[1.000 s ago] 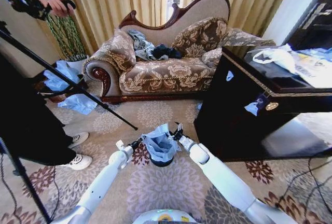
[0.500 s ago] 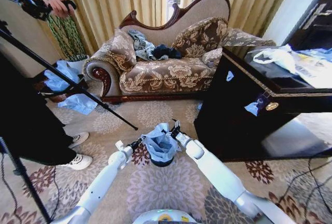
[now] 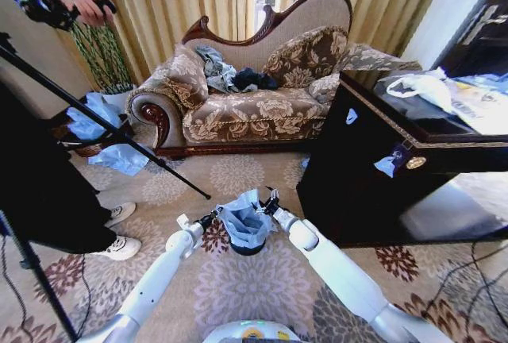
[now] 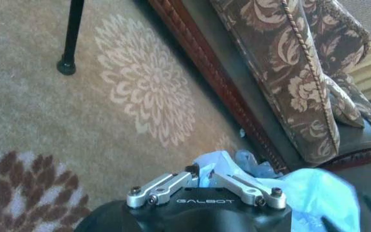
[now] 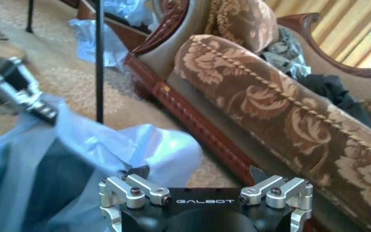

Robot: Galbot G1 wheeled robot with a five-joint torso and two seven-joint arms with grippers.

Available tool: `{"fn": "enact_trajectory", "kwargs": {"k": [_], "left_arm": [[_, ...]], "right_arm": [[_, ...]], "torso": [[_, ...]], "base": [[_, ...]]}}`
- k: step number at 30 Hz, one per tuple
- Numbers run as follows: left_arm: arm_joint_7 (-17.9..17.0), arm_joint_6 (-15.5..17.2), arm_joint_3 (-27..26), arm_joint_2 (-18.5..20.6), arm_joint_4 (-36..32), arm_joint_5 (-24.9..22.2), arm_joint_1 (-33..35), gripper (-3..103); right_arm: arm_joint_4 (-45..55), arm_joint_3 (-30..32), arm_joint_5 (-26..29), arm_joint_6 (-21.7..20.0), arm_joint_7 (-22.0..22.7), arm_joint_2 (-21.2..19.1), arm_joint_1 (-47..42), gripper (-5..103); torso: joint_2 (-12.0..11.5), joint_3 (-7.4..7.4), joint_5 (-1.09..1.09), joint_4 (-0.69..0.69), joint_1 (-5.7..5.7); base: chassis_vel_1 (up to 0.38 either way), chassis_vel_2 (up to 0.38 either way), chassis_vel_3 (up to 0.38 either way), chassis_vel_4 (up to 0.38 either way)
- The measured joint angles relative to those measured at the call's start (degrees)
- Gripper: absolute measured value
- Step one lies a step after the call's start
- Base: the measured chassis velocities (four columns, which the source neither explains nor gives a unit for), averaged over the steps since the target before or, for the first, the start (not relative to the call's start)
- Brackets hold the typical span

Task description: Place a garbage bag over the trash bin.

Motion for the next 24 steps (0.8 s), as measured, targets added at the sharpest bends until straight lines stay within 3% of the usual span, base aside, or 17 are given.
{"fn": "enact_trajectory", "kwargs": {"k": [13,24], "left_arm": [[0.54,-0.03,1.11,-0.27,0.14,1.02,0.35,0],[1.64,-0.32,0.68,0.6,-1.79,2.67,2.19,0]], "right_arm": [[-8.42,-1.25,-0.94,4.45,1.41,4.36,7.21,100],[-15.94,-2.38,-3.03,10.76,0.55,7.52,12.49,100]], "torso": [[0.0,0.0,-0.02,0.0,0.0],[0.0,0.0,-0.02,0.0,0.0]], "base": [[0.0,0.0,0.0,0.0],[0.0,0.0,0.0,0.0]]}}
